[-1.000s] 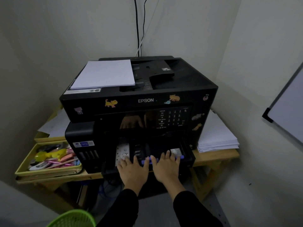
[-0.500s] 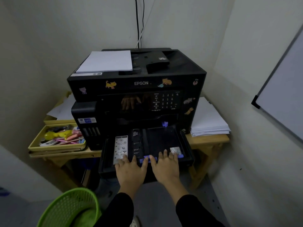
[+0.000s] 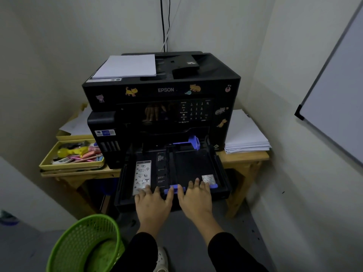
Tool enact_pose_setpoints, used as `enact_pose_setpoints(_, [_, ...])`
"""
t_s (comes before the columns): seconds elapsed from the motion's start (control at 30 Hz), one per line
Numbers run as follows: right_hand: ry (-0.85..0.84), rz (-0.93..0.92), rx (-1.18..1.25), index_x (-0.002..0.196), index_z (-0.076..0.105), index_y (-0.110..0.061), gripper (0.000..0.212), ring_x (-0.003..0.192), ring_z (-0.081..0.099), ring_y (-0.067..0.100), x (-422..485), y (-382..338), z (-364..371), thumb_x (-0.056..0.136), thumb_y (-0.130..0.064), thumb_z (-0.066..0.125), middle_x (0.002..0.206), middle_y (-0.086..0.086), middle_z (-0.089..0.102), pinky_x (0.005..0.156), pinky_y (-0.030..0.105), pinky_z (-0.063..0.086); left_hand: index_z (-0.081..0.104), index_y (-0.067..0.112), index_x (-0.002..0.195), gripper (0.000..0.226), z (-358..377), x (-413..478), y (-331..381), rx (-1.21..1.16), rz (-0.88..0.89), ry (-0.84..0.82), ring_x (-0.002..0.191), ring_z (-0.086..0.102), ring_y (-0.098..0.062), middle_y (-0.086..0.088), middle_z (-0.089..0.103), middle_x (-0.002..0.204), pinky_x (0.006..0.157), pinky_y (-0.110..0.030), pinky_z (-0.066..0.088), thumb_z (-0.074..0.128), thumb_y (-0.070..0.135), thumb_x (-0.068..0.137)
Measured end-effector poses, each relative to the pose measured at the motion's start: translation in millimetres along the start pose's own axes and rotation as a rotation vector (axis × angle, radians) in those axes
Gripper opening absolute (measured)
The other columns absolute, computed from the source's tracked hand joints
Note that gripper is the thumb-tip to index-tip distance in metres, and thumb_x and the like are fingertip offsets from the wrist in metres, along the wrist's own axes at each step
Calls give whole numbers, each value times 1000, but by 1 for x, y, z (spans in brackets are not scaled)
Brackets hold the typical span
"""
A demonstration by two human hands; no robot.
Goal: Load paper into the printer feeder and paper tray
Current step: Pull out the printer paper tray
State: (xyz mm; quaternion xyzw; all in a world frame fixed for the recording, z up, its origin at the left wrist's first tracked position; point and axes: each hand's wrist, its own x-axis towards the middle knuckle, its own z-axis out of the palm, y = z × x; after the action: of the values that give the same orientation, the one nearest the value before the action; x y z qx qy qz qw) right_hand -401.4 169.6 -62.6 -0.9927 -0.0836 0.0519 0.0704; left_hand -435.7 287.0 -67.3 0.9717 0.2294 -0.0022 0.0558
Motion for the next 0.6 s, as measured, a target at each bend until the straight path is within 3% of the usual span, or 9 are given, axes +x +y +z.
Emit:
enact_pose_setpoints(0.17, [36,31,92,130,50,2,71,132,41,32,1,1,-1,95,-53,21,140,24,47,114,42,22,50,23,134,68,-1,-1,2,-9,-19,-19,133,39,-31,-11,47,142,107,-41,29,23,66,89])
enact_pose_setpoints(0.27, [113,56,117,114,60,-5,58,113,53,30,8,-2,-9,93,-51,31,119,17,62,100,41,36,30,23,146,71,-10,6,7,-76,-31,-4,124,45,-30,-7,54,133,98,-44,35,23,64,89])
enact_pose_setpoints(0.37, [171,99,166,117,56,-9,45,112,50,30,26,-12,-30,93,-42,37,121,13,58,93,42,40,13,21,150,73,-28,24,18,-142,-70,53,122,46,-28,-5,50,136,92,-46,40,27,61,90])
enact_pose_setpoints(0.6, [469,-19,481,118,56,-10,33,113,49,27,102,-60,-119,91,-27,48,121,10,59,92,37,42,24,14,146,68,-107,102,38,-191,-48,324,125,43,-29,-7,48,139,94,-44,38,35,53,93])
